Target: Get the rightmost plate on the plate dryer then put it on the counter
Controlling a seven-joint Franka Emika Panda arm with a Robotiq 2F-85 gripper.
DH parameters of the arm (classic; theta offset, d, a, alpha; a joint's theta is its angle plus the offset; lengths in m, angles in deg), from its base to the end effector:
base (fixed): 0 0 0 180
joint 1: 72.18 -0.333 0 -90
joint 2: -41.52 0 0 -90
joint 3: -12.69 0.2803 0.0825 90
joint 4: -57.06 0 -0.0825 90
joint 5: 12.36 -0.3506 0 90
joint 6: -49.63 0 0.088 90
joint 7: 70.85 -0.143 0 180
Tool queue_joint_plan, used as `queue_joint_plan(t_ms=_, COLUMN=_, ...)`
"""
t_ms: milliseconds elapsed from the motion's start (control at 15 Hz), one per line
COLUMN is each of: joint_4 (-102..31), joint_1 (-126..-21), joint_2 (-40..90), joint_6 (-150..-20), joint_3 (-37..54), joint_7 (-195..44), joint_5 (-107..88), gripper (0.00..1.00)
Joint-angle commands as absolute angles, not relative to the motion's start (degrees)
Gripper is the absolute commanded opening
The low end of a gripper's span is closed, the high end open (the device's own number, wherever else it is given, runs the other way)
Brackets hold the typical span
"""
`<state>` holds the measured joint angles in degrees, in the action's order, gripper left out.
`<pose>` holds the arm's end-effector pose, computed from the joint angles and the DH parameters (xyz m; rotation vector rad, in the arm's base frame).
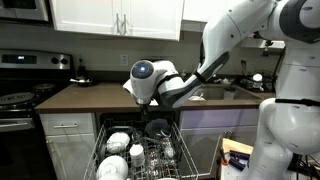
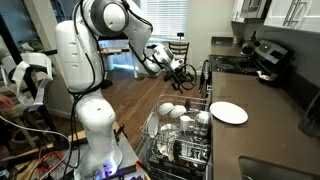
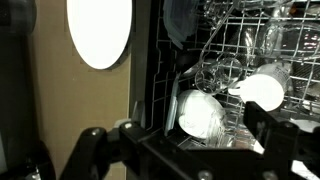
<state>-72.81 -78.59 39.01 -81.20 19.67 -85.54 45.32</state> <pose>0.5053 0.0764 0.3061 2.2802 0.8035 0.1979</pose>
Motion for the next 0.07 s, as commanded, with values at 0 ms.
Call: queue_joint_plan(t_ms=0, joint_4=-72.75, joint_1=-78.80, joint_2=39.04, joint_6=-81.10, joint_3=19.49, joint_7=-85.40, joint_5=45.18, gripper=1.00)
